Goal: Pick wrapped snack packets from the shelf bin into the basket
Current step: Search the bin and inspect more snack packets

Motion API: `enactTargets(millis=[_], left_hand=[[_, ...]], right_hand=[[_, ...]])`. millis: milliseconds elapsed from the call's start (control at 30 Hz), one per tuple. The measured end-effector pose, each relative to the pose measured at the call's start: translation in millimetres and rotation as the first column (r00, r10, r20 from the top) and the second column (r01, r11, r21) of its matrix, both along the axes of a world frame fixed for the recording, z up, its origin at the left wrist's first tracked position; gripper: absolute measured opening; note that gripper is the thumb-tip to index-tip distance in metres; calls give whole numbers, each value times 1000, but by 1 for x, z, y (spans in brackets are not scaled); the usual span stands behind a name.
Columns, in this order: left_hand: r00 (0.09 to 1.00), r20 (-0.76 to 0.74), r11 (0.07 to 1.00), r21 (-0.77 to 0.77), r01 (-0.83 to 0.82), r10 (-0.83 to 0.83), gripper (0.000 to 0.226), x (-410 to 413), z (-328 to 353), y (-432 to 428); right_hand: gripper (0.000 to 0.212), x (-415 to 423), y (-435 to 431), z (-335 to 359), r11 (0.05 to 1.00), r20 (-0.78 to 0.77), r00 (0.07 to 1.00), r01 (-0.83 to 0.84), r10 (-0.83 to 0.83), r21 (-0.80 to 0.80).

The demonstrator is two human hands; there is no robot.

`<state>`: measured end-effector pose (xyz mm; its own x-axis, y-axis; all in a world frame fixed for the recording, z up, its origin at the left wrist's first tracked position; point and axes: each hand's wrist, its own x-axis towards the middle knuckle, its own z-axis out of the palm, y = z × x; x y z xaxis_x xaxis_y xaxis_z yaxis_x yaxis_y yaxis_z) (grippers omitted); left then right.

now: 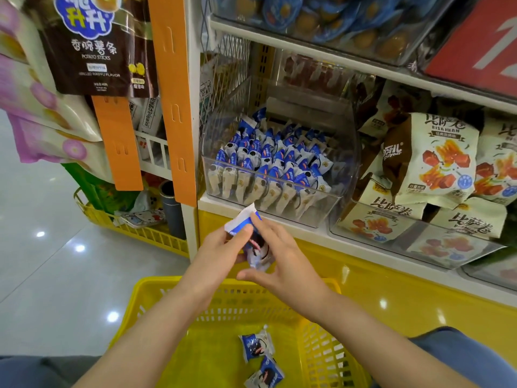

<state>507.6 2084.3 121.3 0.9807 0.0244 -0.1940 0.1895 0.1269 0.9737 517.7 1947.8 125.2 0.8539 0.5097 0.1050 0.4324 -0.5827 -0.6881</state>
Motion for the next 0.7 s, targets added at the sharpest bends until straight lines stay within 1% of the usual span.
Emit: enactTargets(millis=[33,67,133,167,200,233,300,333,433,533,633,700], left_hand=[[998,-11,998,29,-53,54,24,0,0,0],[996,-16,994,56,-88,89,24,1,-1,2],[993,6,990,73,-121,121,28,2,0,4],[991,26,988,71,-134,133,30,2,2,5],[987,49,985,83,-154,151,32,2,4,5],[982,81,977,118,-178,169,33,3,6,6],[968,166,944,243,-222,185,38,7,8,8],[963,200,925,298,-234,179,40,9,8,10],[952,283,882,410,-234,120,39,14,17,11],[914,405,863,456,-217,16,32,22,35,14],[902,423,835,526,-162,-91,15,44,50,20],[895,429,792,586,-172,-123,22,63,56,26]], right_hand=[[94,-1,0,0,1000,-9,1000,7,-7,11],[95,-3,1,1,998,-58,998,24,-20,66],[90,-4,3,5,961,-220,975,96,-38,259],[86,-4,3,6,933,-275,961,136,-42,333],[82,-3,4,7,914,-302,952,172,-58,368],[80,-3,4,8,904,-316,946,199,-76,378],[74,-1,5,10,899,-311,944,228,-110,374],[67,0,5,11,903,-290,948,233,-129,361],[45,5,5,17,918,-248,954,244,-169,314],[27,15,4,28,923,-241,964,192,-114,333],[18,38,-1,48,915,-235,968,175,-92,363],[11,63,-4,64,909,-223,963,225,-152,352]])
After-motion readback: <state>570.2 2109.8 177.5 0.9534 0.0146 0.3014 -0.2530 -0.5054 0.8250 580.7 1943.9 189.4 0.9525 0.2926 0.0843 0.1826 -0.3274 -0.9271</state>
